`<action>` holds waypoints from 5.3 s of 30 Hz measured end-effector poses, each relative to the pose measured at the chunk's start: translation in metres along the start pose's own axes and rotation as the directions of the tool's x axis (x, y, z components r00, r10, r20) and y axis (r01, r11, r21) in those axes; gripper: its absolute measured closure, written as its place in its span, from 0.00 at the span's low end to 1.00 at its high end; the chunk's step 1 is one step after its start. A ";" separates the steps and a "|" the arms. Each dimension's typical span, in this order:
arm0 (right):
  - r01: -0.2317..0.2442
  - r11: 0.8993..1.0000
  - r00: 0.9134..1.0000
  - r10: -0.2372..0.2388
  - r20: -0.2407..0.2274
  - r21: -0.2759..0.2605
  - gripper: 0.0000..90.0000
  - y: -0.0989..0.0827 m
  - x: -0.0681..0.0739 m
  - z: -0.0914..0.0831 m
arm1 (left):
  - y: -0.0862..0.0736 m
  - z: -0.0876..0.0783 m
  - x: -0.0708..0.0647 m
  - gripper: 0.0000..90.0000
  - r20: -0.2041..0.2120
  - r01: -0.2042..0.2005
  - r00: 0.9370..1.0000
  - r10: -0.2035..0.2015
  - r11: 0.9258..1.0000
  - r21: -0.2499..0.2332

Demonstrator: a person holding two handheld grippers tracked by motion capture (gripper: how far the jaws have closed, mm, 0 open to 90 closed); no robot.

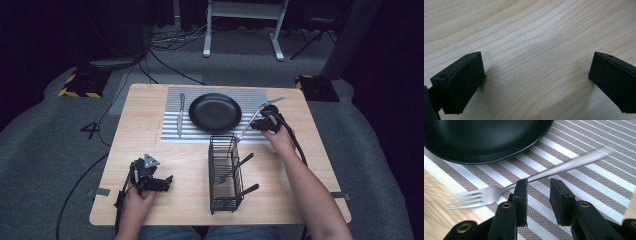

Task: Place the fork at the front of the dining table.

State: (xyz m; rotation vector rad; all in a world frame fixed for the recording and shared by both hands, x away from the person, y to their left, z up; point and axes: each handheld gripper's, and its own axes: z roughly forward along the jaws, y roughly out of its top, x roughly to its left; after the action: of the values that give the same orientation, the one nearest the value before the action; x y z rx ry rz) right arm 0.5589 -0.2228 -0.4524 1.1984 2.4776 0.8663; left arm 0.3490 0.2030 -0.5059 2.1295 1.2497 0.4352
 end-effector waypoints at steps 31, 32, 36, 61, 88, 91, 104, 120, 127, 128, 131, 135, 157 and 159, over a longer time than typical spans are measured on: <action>0.010 0.999 0.995 -0.006 -0.096 0.040 0.44 -0.011 0.061 0.008 | 0.000 0.000 0.000 0.01 0.000 0.001 1.000 -0.001 1.000 0.000; -0.004 0.999 0.994 0.008 -0.107 0.037 0.44 -0.011 0.060 0.009 | 0.000 0.000 0.000 0.01 -0.001 0.000 1.000 0.000 1.000 0.000; -0.011 0.999 0.993 0.016 -0.121 0.043 0.45 -0.016 0.057 0.008 | 0.000 0.000 0.000 0.01 0.000 0.001 1.000 -0.001 1.000 0.000; -0.100 0.994 0.995 0.100 -0.007 0.040 0.48 -0.049 0.006 -0.016 | 0.000 0.000 -0.001 0.01 -0.003 0.004 1.000 -0.004 1.000 0.001; -0.227 0.974 0.972 0.227 0.055 -0.009 0.49 -0.035 -0.036 -0.009 | 0.000 0.000 -0.001 0.01 -0.005 0.005 1.000 -0.005 1.000 0.000; -0.224 0.974 0.973 0.226 0.036 -0.038 0.48 -0.035 -0.034 -0.020 | 0.000 0.000 -0.001 0.01 -0.005 0.005 1.000 -0.005 1.000 0.000; -0.001 0.989 1.000 0.004 0.019 -0.149 0.45 -0.047 -0.001 -0.099 | 0.000 0.000 -0.001 0.01 -0.005 0.003 1.000 -0.003 1.000 0.000; -0.022 0.972 0.988 -0.015 -0.156 -0.232 0.36 -0.089 0.016 -0.145 | 0.000 0.000 -0.001 0.01 -0.007 0.002 1.000 -0.002 1.000 0.000; -0.021 0.968 0.986 -0.021 -0.163 -0.250 0.31 -0.112 0.025 -0.155 | 0.000 0.000 -0.001 0.01 -0.008 0.006 1.000 -0.006 1.000 -0.002; -0.019 0.966 0.986 -0.024 -0.163 -0.256 0.31 -0.115 0.026 -0.157 | 0.000 0.000 -0.001 0.01 -0.007 0.006 1.000 -0.006 1.000 -0.002; -0.031 0.967 0.987 -0.011 -0.162 -0.253 0.29 -0.125 0.027 -0.159 | 0.000 0.000 -0.001 0.01 -0.007 0.006 1.000 -0.006 1.000 -0.002; -0.027 0.972 0.990 -0.006 -0.138 -0.235 0.25 -0.136 0.031 -0.160 | 0.000 0.000 -0.001 0.01 -0.007 0.006 1.000 -0.006 1.000 -0.002; -0.076 0.979 0.997 0.072 -0.026 -0.191 0.17 -0.206 0.035 -0.132 | 0.000 0.000 -0.001 0.01 -0.007 0.006 1.000 -0.006 1.000 -0.002; -0.060 0.977 0.998 0.061 -0.001 -0.204 0.17 -0.212 0.035 -0.128 | 0.000 0.000 -0.001 0.01 -0.007 0.007 1.000 -0.007 1.000 -0.002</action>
State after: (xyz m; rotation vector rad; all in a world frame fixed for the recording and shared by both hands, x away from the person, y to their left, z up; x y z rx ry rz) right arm 0.3453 -0.3490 -0.4802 1.2071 2.2920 1.1014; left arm 0.3483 0.2024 -0.5060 2.1238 1.2597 0.4414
